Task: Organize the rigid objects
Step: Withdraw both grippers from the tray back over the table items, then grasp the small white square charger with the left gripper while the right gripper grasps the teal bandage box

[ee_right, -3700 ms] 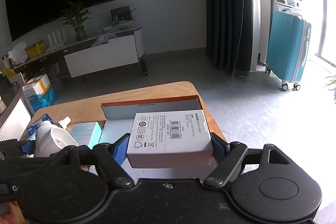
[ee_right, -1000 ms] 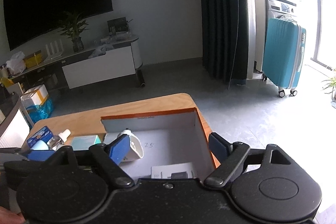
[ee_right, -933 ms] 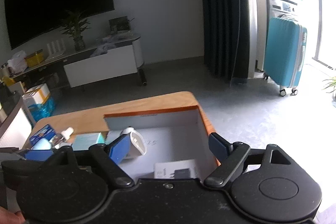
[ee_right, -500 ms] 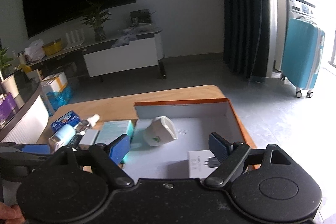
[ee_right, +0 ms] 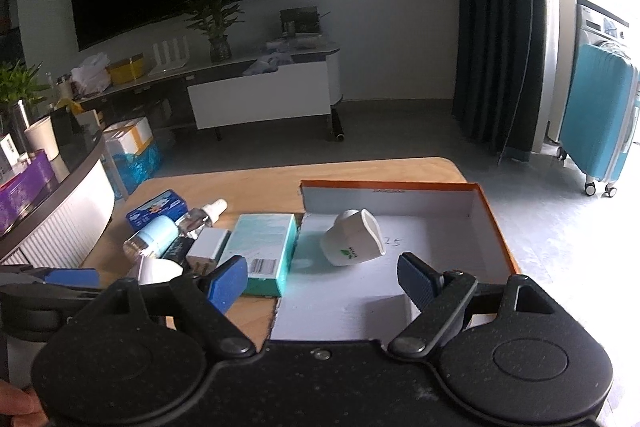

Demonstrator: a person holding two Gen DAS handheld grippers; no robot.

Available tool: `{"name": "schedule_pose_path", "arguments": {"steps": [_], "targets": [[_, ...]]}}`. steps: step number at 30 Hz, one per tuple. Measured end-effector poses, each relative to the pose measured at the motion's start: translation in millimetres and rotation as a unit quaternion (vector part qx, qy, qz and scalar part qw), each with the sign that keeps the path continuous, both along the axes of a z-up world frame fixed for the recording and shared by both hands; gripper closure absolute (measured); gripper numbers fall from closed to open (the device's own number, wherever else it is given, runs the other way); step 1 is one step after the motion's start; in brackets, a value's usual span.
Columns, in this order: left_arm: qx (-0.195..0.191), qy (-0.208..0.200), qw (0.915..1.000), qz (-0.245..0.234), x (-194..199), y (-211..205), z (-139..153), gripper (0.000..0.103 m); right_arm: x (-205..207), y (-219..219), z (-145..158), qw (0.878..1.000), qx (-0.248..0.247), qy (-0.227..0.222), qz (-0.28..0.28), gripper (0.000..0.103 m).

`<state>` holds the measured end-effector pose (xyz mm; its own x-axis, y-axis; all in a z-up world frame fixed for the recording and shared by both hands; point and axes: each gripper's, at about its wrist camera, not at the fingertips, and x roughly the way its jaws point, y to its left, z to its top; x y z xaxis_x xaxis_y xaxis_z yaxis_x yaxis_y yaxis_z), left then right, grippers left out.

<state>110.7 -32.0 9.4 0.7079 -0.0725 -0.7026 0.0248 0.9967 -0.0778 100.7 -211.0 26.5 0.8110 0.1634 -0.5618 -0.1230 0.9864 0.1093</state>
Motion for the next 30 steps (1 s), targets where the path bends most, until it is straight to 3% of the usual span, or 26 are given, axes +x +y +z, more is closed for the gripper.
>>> {"name": "schedule_pose_path", "arguments": {"steps": [20,30], "targets": [[-0.014,0.005,0.9997,0.021,-15.3,33.4,-6.7,0.000,-3.5,31.4,-7.9,0.999,-0.008,0.015,0.040,0.006],[-0.022,0.019,0.9984,0.049,-34.9,72.4,-36.3,0.000,-9.4,32.8,-16.9,0.998,-0.003,0.024,0.051,0.006]]}}
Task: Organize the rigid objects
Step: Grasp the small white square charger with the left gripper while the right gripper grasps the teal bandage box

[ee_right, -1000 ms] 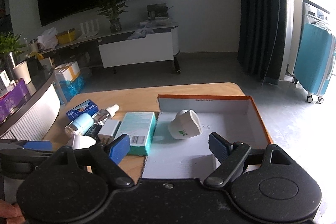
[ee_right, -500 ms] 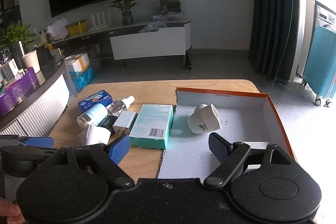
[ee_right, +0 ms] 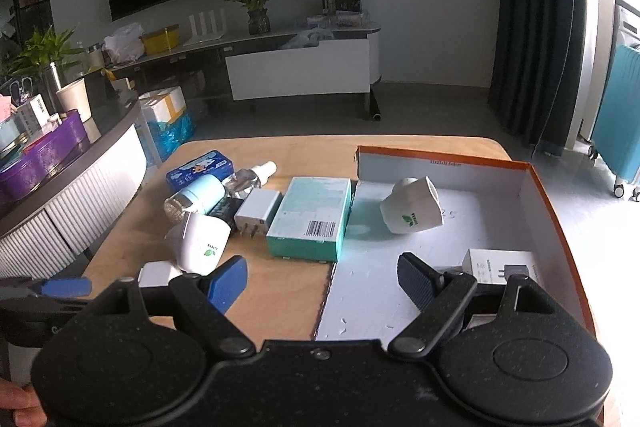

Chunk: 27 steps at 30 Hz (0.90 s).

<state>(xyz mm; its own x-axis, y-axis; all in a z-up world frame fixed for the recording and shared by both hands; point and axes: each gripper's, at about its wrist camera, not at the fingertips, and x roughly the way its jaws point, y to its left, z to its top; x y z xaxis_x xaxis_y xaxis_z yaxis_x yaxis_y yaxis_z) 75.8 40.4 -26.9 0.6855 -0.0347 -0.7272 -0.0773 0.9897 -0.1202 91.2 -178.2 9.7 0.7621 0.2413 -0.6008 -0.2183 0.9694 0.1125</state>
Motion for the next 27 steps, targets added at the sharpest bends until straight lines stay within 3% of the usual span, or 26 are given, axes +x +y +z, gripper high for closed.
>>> {"name": "schedule_pose_path", "arguments": {"steps": [11,14,17,18,19,27], "targets": [[0.025,0.004,0.9995,0.020,19.4,1.8,-24.0,0.002,3.3,-4.8,-5.5,1.000,0.004,0.007,-0.008,0.006],[0.027,0.003,0.9994,0.020,26.4,2.6,-30.3,0.008,4.4,-4.4,-5.8,1.000,0.003,0.008,-0.009,0.006],[0.037,-0.020,0.9990,0.011,28.5,0.3,-31.2,0.022,5.7,-2.0,-6.6,1.000,0.001,0.009,-0.008,0.006],[0.039,-0.027,0.9989,0.005,28.0,-0.3,-31.1,0.038,5.9,-1.1,-6.8,1.000,-0.001,0.009,-0.006,0.006],[0.044,-0.034,0.9985,0.000,26.0,-0.9,-30.3,0.045,6.1,-0.5,-6.9,1.000,-0.002,0.009,-0.005,0.006],[0.021,-0.055,0.9983,0.004,15.2,9.6,-19.8,0.045,18.9,10.0,-10.2,1.000,-0.012,0.017,0.006,0.006]]}}
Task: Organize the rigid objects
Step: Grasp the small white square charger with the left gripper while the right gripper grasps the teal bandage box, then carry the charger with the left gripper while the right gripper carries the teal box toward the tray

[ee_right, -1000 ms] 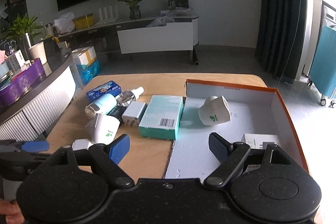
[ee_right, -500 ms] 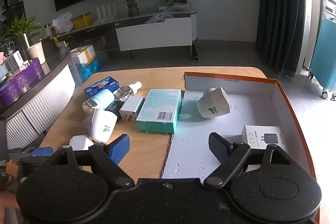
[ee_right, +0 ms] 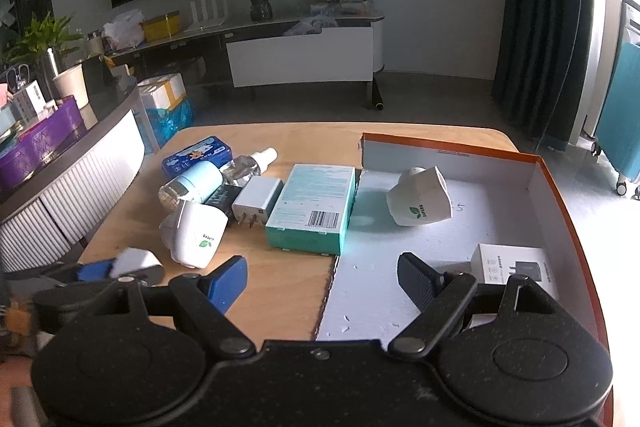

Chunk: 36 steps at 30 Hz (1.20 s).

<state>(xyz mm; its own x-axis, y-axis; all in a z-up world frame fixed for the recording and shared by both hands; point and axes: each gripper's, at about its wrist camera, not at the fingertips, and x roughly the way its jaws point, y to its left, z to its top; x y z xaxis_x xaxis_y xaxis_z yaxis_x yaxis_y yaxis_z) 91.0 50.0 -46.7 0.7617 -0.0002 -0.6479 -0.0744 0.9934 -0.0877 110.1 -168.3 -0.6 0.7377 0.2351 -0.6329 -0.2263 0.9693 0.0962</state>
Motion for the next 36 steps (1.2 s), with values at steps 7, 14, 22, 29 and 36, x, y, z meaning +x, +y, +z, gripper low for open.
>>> {"name": "schedule_pose_path", "arguments": {"steps": [7,14,22,29,36], "targets": [[-0.021,-0.019,0.9996,0.003,-5.6,9.8,15.8,0.045,38.6,19.0,-6.0,1.000,0.001,0.014,0.006,0.006],[-0.042,-0.017,0.9989,-0.007,-4.4,15.8,13.5,0.045,90.5,46.6,-26.5,0.999,-0.013,0.048,0.014,0.006],[-0.050,-0.019,0.9985,-0.009,-1.3,19.0,13.8,0.045,133.9,58.3,-55.8,0.994,-0.060,0.087,-0.008,0.005],[-0.048,-0.021,0.9986,-0.007,0.3,17.8,16.2,0.045,128.6,50.6,-59.0,0.995,-0.036,0.094,-0.010,0.019],[-0.051,-0.024,0.9983,-0.010,-0.2,13.0,20.7,0.045,82.0,30.7,-32.2,0.998,0.005,0.069,0.003,0.019]]}}
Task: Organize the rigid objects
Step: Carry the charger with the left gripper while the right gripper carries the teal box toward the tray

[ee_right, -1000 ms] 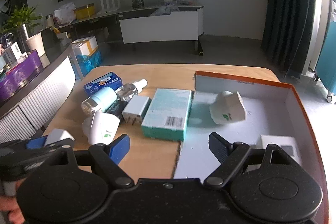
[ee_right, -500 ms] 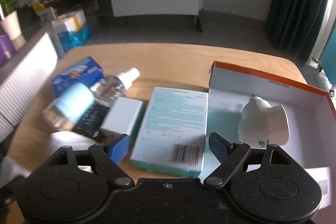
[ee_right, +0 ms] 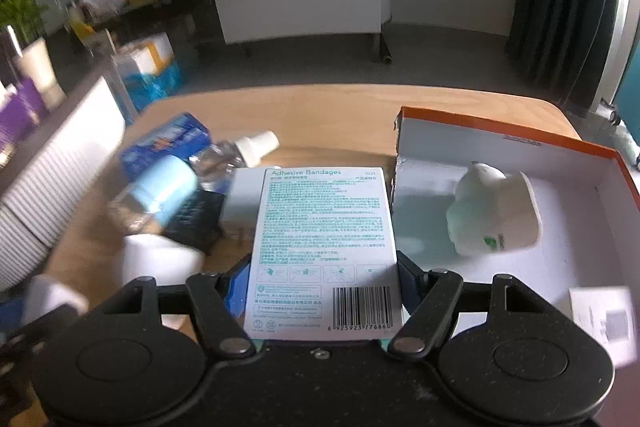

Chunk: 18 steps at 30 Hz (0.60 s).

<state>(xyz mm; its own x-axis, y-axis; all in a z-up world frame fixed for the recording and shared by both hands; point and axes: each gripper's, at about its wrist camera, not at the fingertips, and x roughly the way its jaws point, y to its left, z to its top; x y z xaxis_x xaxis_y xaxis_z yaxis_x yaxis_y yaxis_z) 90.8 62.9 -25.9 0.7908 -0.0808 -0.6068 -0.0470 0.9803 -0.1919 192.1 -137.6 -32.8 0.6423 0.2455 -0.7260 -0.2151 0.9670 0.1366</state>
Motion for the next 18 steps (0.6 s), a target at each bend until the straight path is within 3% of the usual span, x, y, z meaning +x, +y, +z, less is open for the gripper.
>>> {"name": "schedule_pose_path", "arguments": {"steps": [5,18], "targets": [[0.004,-0.006,1.0000,-0.007,-2.4,-7.4,6.4,0.045,-35.2,-12.0,19.2,0.999,0.028,-0.021,0.003,0.019],[0.012,-0.016,0.9995,-0.024,-9.0,-33.8,21.1,0.045,-91.9,-44.6,40.4,0.998,0.034,-0.050,-0.015,0.019]]}}
